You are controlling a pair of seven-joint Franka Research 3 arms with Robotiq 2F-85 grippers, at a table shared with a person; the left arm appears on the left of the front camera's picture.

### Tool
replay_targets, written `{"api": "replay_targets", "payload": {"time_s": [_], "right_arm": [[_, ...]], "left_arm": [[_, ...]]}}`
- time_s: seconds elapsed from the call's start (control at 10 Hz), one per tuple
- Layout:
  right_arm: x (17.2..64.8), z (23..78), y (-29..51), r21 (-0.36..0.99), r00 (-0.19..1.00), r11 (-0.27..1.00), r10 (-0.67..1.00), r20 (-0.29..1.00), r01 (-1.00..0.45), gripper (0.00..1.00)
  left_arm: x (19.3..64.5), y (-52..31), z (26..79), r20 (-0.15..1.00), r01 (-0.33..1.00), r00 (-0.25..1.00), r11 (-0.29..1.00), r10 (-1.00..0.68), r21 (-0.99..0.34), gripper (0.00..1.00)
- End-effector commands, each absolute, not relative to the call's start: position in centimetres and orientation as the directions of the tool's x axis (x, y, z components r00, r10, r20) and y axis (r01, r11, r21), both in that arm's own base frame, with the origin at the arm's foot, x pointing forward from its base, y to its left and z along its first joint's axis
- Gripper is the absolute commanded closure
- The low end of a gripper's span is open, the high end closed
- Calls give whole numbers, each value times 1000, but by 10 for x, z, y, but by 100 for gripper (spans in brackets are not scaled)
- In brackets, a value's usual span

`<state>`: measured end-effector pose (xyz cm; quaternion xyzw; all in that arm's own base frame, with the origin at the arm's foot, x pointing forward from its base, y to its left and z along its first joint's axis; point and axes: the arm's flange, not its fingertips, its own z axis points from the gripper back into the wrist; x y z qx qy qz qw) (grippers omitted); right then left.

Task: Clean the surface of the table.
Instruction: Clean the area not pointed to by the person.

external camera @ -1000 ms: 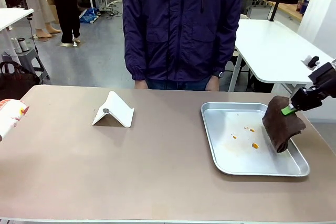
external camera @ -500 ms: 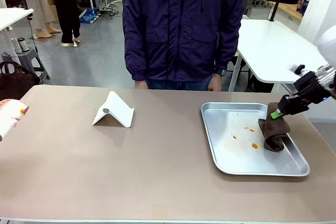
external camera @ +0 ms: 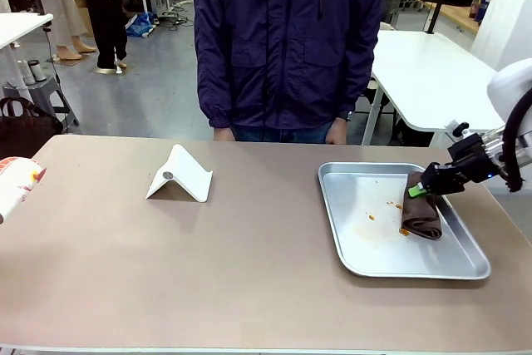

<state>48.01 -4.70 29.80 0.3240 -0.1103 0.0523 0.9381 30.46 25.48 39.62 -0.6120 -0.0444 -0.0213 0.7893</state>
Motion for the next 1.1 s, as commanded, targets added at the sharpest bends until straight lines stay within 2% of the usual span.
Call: {"api": "replay_targets", "payload": {"time_s": [0.0, 0.2, 1.0], "right_arm": [[483, 286, -38, 654, 964, 730, 23, 265, -197, 100], [481, 276, -27, 713, 965, 665, 44, 259, -222, 100], [476, 260, 37, 768, 952, 564, 160, 261, -305, 100]], "left_arm": [[306, 255, 401, 100, 89, 994, 236, 37, -968, 78], [306, 255, 401, 100, 89, 994, 236, 37, -968, 78], [306, 255, 401, 100, 89, 994, 236, 37, -968, 78]]}}
